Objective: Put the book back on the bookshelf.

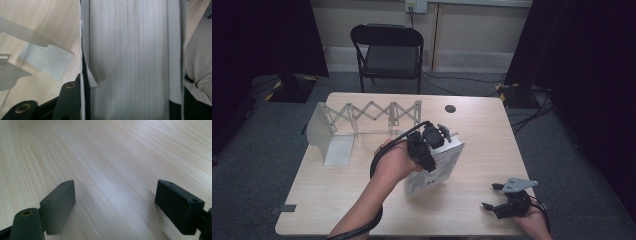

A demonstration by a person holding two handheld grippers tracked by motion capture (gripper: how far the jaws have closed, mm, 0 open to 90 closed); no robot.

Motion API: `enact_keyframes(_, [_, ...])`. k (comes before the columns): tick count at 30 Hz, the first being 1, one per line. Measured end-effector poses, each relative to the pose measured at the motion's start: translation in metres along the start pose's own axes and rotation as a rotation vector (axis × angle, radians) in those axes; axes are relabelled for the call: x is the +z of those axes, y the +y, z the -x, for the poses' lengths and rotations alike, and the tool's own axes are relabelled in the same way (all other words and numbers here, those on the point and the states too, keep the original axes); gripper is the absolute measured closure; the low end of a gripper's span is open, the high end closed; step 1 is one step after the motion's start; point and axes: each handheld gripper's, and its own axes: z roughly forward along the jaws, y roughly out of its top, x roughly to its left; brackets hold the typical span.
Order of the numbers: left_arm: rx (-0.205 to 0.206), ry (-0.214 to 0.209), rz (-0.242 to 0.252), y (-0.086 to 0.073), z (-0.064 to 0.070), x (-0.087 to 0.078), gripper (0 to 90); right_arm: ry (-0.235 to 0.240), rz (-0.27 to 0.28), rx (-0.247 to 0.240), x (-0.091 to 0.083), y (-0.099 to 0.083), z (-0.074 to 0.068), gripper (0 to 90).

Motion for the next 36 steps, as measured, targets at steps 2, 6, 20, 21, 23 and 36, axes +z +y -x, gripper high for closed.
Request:
enact_keyframes(2, [-0.002, 0.001, -0.009, -0.001, -0.001, -0.001, 52.8, 0.001, 0.0, 0.002, 0.0, 0.0, 0.0, 16.2])
enact_keyframes(6, [-0.019, 0.001, -0.015, -0.005, -0.003, 0.0, 52.9, 0.001, -0.001, 0.001, 0.0, 0.0, 0.0, 16.1])
enact_keyframes(20, [-0.036, 0.016, -0.028, -0.016, -0.007, -0.003, 52.9, 0.002, -0.001, 0.002, 0.0, 0.0, 0.0, 16.1])
enact_keyframes(21, [-0.035, 0.013, -0.029, -0.017, -0.009, -0.004, 52.9, 0.002, -0.001, 0.002, 0.0, 0.0, 0.0, 16.1])
enact_keyframes(23, [-0.049, 0.012, -0.02, -0.02, -0.01, -0.004, 52.9, 0.002, -0.001, 0.002, 0.0, 0.0, 0.0, 16.0])
enact_keyframes(36, [-0.076, 0.014, -0.019, -0.032, -0.017, -0.01, 52.9, 0.002, -0.001, 0.002, 0.0, 0.0, 0.0, 16.0])
